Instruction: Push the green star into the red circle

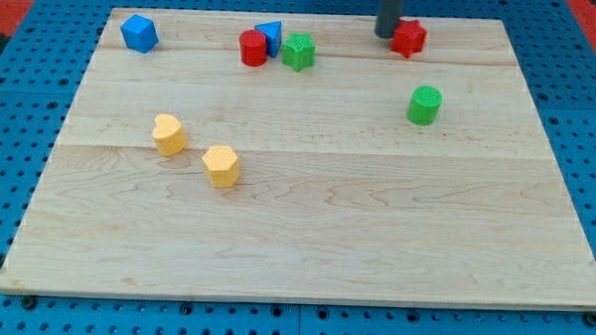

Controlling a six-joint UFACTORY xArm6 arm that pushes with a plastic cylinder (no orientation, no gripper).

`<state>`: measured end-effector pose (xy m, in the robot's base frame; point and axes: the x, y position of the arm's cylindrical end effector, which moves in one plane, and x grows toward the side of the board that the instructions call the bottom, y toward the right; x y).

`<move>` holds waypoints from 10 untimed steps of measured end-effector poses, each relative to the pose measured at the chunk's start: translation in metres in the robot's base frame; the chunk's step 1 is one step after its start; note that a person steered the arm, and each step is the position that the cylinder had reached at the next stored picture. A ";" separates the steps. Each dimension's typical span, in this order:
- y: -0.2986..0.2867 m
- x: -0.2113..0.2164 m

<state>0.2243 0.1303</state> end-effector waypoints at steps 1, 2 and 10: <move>0.016 0.000; -0.005 0.000; -0.110 0.060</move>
<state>0.2845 0.0203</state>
